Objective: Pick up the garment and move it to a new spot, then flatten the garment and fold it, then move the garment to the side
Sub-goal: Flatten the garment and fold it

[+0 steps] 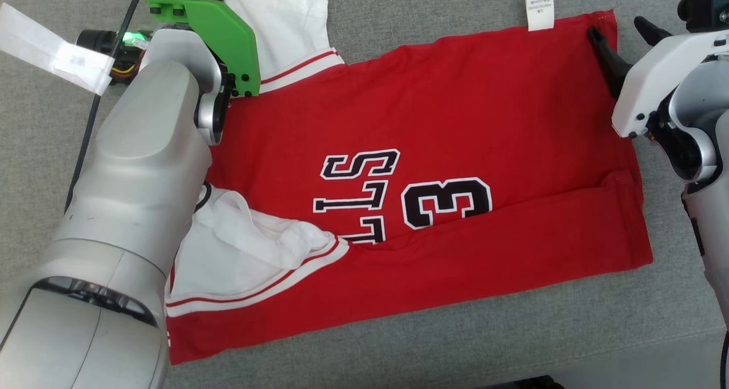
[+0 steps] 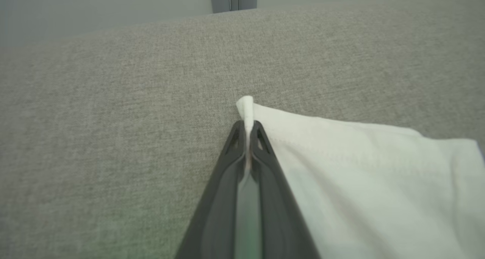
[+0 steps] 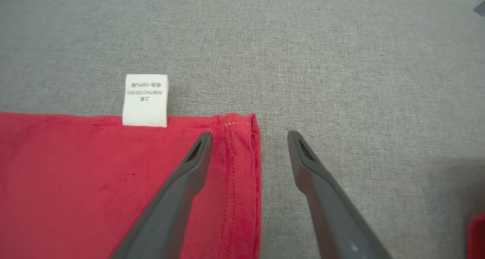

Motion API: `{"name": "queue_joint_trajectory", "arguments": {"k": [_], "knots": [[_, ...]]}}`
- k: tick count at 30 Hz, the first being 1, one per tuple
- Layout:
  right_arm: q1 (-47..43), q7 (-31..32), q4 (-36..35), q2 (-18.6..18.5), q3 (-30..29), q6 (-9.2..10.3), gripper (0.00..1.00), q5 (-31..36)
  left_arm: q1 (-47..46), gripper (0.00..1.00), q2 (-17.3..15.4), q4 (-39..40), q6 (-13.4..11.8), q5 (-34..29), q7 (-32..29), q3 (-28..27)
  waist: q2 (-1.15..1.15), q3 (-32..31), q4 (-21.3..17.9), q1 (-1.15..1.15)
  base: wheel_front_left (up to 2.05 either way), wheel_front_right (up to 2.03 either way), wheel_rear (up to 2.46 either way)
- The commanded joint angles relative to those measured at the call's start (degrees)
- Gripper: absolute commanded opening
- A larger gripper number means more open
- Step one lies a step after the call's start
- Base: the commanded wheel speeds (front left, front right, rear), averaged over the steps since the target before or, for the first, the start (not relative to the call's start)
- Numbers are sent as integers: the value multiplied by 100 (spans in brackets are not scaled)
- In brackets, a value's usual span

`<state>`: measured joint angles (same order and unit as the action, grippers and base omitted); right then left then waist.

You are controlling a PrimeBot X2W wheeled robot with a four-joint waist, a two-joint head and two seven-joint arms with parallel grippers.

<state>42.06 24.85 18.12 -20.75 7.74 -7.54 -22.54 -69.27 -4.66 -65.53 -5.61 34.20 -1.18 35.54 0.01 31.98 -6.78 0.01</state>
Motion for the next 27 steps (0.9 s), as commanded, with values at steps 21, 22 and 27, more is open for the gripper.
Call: {"name": "queue_joint_trajectory", "arguments": {"k": [21, 22, 27], "knots": [[336, -138, 857, -307, 405, 18, 0, 133, -38, 0, 144, -211, 218, 228, 552, 215, -1, 155, 281, -1, 0, 0, 0], [334, -214, 854, -329, 377, 18, 0, 157, -49, 0, 144, -163, 191, 239, 708, 207, -1, 135, 289, -1, 0, 0, 0], [205, -595, 807, -265, 157, 14, 0, -21, 114, 0, 158, 138, 110, 154, 1497, 236, -1, -9, 377, -1, 0, 0, 0]]}}
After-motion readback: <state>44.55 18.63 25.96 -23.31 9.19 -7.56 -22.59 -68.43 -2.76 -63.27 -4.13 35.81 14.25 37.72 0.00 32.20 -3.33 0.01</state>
